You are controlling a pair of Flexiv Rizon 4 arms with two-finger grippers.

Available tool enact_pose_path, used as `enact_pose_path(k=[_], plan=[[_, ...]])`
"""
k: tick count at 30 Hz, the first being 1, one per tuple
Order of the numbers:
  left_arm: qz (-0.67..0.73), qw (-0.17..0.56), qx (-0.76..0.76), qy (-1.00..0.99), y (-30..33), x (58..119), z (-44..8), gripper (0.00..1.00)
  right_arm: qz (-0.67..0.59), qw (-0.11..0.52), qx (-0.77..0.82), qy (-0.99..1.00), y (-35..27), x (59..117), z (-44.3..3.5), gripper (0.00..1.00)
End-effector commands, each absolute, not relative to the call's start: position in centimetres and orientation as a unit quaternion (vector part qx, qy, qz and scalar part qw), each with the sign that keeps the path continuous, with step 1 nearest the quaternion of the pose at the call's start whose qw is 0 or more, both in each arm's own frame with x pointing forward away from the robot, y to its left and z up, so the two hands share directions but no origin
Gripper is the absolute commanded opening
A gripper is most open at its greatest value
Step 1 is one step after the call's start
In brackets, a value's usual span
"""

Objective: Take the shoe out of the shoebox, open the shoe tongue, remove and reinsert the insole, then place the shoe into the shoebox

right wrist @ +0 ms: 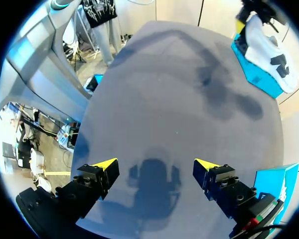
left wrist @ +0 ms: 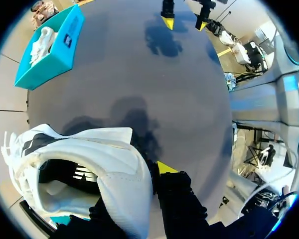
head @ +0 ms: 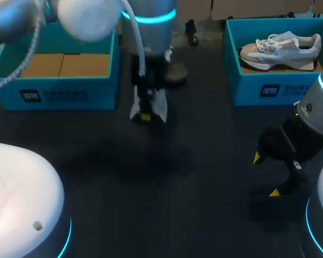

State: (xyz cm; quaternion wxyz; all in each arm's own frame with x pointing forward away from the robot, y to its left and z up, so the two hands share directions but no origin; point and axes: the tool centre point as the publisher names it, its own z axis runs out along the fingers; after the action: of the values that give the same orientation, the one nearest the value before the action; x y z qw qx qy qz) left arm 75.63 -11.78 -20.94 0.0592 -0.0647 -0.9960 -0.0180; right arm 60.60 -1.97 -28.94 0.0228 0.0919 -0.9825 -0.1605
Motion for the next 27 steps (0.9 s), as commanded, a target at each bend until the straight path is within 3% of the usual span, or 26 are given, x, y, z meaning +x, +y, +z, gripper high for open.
enact_pose_path(k=[1, 5, 27], plan=[[-0.012, 0.087, -0.071, -0.994, -9.6, 79.4, -17.7, 0.00, -0.161, 0.021, 0.092, -0.982, -2.0, 60.5, -29.1, 1.00], [-0.043, 0.087, -0.080, -0.992, -8.2, 83.0, -15.6, 0.00, -0.161, 0.021, 0.092, -0.982, -2.0, 60.5, -29.1, 1.00], [-0.043, 0.087, -0.080, -0.992, -8.2, 83.0, -15.6, 0.00, -0.161, 0.021, 0.092, -0.982, -2.0, 60.5, -29.1, 1.00]])
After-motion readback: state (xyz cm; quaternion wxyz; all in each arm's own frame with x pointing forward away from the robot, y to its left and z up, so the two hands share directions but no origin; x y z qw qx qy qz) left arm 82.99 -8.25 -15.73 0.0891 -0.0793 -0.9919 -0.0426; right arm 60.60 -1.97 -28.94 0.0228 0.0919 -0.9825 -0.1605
